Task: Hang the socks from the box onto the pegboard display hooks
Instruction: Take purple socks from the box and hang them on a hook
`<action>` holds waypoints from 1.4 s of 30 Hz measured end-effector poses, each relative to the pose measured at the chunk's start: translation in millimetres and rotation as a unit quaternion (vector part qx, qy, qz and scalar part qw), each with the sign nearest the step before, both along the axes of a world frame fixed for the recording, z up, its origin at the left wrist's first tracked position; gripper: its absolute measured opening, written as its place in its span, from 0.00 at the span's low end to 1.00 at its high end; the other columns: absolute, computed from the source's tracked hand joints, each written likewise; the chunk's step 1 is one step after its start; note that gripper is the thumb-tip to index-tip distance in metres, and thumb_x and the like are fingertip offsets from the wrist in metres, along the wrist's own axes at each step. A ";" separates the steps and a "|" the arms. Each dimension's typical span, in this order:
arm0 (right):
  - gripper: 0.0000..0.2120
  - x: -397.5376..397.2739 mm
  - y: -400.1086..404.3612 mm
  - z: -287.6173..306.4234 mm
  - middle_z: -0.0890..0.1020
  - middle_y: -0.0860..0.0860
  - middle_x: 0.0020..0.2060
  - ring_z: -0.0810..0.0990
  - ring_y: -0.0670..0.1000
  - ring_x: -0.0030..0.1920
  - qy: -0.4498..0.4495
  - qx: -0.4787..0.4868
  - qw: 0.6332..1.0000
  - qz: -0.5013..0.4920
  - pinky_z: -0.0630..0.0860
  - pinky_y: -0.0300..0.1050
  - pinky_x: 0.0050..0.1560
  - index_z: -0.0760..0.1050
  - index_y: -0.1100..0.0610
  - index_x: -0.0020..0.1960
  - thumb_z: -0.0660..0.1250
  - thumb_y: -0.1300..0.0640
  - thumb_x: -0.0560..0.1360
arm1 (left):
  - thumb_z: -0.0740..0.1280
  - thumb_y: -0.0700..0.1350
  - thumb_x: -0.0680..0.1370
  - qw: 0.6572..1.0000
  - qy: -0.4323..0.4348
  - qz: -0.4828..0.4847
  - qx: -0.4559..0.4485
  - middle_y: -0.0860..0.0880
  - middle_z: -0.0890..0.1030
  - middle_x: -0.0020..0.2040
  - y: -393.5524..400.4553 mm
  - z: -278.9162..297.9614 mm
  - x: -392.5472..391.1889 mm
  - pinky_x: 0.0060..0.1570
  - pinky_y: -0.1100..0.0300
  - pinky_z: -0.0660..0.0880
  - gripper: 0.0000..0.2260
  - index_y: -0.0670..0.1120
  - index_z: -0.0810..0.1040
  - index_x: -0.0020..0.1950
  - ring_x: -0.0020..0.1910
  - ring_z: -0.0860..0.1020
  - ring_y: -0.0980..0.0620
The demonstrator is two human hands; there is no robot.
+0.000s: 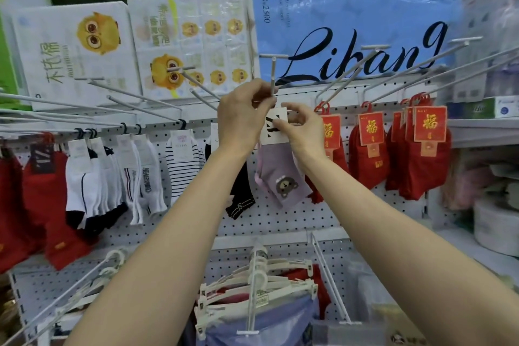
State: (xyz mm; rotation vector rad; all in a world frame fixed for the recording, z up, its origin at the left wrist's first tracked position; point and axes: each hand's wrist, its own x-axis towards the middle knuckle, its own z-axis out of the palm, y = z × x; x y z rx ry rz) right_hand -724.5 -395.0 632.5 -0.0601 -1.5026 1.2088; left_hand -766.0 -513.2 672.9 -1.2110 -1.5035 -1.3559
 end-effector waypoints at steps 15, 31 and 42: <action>0.21 8.8 3.8 -15.6 0.79 0.47 0.56 0.78 0.45 0.53 -0.069 0.121 0.980 -0.143 0.77 0.46 0.55 0.75 0.53 0.65 0.73 0.55 0.73 | 0.72 0.48 0.76 0.998 -0.026 0.046 -0.046 0.56 0.85 0.51 -13.3 -21.5 -9.6 0.54 0.55 0.79 0.09 0.51 0.83 0.55 0.50 0.82 0.58; 0.13 106.1 -51.4 -116.4 0.81 0.50 0.51 0.79 0.52 0.52 -0.083 0.305 0.922 -0.225 0.77 0.51 0.52 0.79 0.58 0.58 0.70 0.55 0.76 | 0.69 0.49 0.77 0.974 0.055 0.168 -0.141 0.51 0.81 0.56 -87.3 -142.8 33.0 0.48 0.51 0.77 0.12 0.48 0.80 0.59 0.54 0.78 0.49; 0.15 173.4 -132.4 -202.8 0.83 0.53 0.50 0.79 0.52 0.51 -0.128 0.333 0.873 -0.332 0.75 0.45 0.52 0.81 0.60 0.57 0.66 0.51 0.77 | 0.71 0.47 0.77 0.976 0.052 0.082 -0.196 0.51 0.81 0.55 -152.2 -235.4 56.0 0.51 0.56 0.75 0.09 0.48 0.82 0.56 0.54 0.78 0.50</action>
